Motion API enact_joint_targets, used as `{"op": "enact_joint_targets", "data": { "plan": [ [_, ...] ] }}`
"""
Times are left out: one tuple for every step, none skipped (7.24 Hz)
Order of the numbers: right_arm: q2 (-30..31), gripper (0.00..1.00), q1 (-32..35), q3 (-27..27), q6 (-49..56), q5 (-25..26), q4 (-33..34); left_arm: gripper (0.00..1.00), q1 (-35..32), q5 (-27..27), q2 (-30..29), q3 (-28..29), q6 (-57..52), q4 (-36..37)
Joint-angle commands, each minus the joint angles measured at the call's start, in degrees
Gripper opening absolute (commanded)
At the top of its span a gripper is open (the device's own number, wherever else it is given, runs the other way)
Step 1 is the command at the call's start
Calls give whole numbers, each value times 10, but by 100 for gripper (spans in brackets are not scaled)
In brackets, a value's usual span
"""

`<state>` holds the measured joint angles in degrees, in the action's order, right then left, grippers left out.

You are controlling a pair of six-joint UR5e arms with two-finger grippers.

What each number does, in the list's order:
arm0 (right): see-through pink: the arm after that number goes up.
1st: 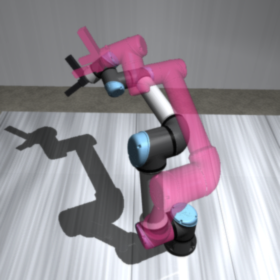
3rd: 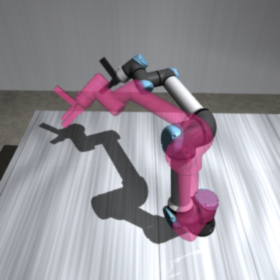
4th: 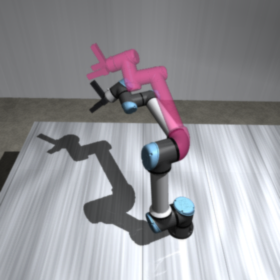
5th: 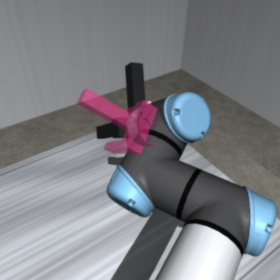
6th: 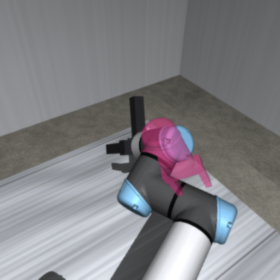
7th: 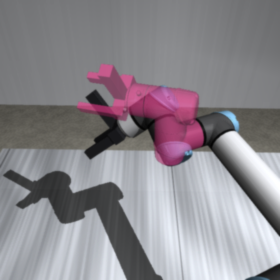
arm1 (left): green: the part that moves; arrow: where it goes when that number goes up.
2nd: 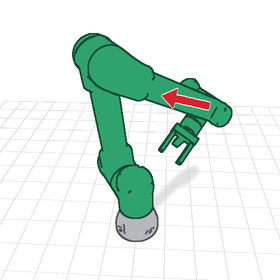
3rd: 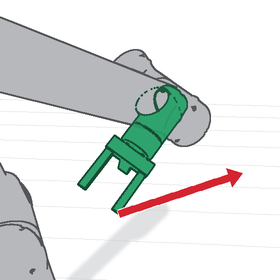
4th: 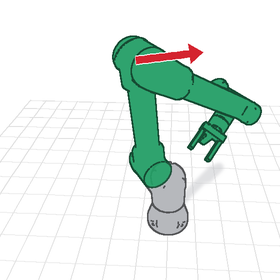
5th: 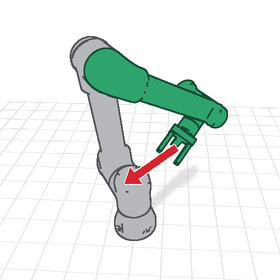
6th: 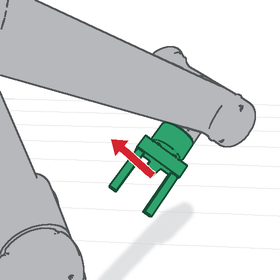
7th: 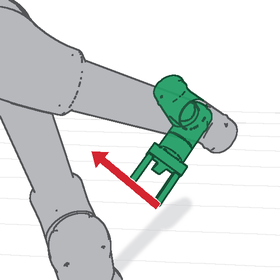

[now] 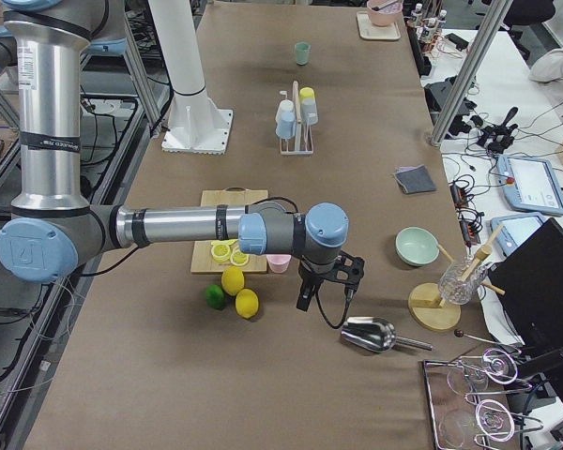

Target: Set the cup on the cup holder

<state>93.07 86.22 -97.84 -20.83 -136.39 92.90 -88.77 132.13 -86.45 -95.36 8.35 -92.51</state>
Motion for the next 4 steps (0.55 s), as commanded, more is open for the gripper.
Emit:
{"op": "enact_joint_targets", "data": {
  "plan": [
    [-8, 99, -2, 1, 0, -6, 0, 98, 0, 0, 1, -1, 0, 0],
    [-15, 99, -3, 5, 0, -6, 0, 98, 0, 0, 1, -1, 0, 0],
    [-23, 99, -3, 11, 1, -11, -1, 98, 0, 0, 1, -1, 0, 0],
    [-24, 99, -10, 19, 1, -12, -7, 98, 0, 0, 0, -1, 0, 0]
  ]
}}
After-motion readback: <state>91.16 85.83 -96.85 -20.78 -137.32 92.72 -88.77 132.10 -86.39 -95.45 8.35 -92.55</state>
